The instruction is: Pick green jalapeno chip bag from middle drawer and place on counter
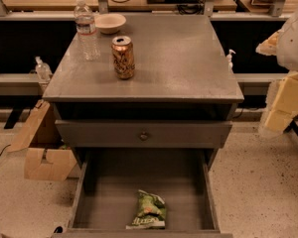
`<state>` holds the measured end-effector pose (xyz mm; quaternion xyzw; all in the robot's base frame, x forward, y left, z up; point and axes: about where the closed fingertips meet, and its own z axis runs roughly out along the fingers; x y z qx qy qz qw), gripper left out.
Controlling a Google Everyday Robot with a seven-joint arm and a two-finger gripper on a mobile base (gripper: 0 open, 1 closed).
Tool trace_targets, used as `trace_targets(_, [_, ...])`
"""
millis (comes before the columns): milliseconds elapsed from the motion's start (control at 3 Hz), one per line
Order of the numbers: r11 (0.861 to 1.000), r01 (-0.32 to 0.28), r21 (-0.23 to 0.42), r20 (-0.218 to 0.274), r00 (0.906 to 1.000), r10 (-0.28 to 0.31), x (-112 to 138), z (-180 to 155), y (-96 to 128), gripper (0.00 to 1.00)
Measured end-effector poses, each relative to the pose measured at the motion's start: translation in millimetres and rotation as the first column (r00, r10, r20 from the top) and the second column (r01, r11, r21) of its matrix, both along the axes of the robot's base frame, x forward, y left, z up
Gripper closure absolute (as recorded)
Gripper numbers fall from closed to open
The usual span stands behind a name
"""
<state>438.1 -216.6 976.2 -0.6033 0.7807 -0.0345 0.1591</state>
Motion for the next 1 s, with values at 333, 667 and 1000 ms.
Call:
trace_targets(333, [1.000,0.000,0.000,0.000,1.0000,0.000,0,0,0,0.00])
trace_targets(667, [0.999,-0.022,0.040,-0.005,0.9997,0.022,9,-25,10,0.00])
trace_targets(1000, [0.990,-0.091,0.111,0.000,0.9958,0.091,19,-83,27,0.00])
